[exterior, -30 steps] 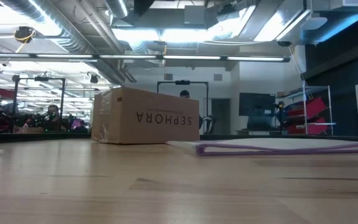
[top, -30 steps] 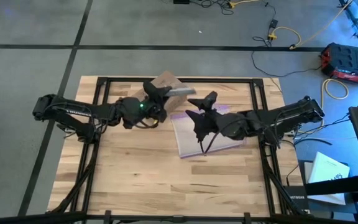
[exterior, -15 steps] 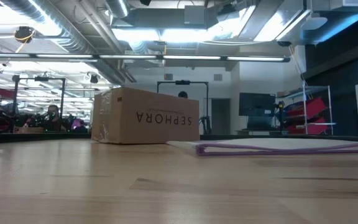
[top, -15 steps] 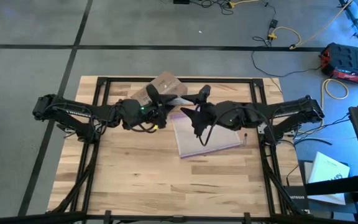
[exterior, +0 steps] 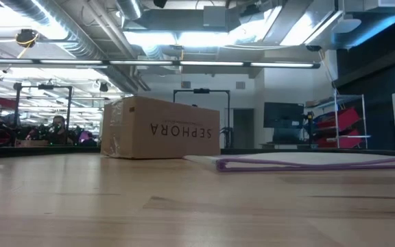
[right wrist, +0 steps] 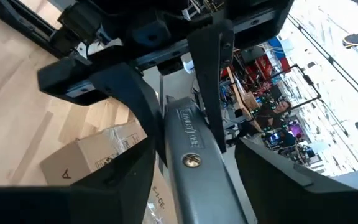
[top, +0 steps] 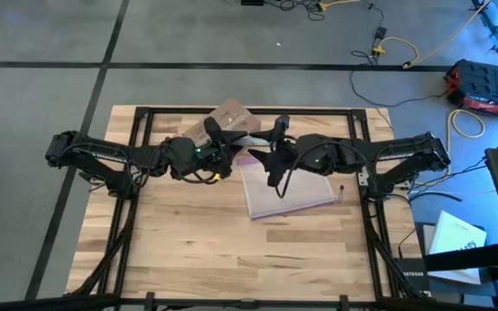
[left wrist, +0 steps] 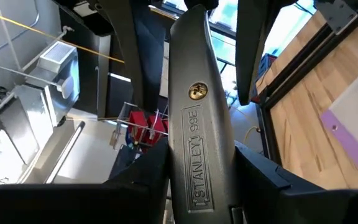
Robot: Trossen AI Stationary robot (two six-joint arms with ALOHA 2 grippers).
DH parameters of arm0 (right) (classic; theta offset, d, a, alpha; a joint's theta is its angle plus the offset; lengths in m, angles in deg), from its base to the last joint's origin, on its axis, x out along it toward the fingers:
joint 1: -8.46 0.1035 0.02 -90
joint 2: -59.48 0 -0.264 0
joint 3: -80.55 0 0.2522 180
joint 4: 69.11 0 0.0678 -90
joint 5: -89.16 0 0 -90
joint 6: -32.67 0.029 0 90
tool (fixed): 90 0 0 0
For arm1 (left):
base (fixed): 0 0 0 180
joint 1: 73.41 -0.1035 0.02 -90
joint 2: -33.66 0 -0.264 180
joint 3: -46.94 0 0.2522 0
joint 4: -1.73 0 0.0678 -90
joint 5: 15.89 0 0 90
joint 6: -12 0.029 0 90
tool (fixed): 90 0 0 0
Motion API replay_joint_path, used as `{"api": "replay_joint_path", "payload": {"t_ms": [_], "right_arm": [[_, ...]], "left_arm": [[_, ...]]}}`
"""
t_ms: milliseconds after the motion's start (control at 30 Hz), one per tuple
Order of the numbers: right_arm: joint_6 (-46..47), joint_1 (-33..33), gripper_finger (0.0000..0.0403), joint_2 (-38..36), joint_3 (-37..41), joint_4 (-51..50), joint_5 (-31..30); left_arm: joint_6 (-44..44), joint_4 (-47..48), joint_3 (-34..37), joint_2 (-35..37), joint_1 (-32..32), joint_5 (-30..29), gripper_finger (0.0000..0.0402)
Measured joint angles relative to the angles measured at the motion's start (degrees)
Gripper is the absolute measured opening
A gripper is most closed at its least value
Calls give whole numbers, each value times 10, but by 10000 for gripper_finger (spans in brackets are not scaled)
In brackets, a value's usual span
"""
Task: Unpack boxes
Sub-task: Open the cutter
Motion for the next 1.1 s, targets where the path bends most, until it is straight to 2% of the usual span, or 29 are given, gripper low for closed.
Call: {"api": "replay_joint_path", "payload": {"t_ms": [133, 300, 600, 700, 833, 1033, 1100], "right_arm": [[13, 0, 184, 1, 0, 0, -4], [27, -4, 183, 0, 0, -1, -7], [31, -10, 222, 2, 0, -13, 3], [31, -10, 220, 2, 0, -14, 11], [31, -10, 192, 2, 0, -16, 10], [26, -10, 111, 2, 0, -18, 9], [23, -10, 105, 2, 0, -21, 9]], "left_arm": [[2, -9, 0, 0, 1, -1, 121], [16, -27, 0, 0, 7, -3, 121], [13, -31, 0, 0, 11, 8, 116], [11, -31, 0, 0, 11, 8, 112], [11, -29, 0, 0, 10, 1, 94], [10, -25, 0, 0, 7, 3, 94], [8, -25, 0, 0, 6, 4, 93]]}}
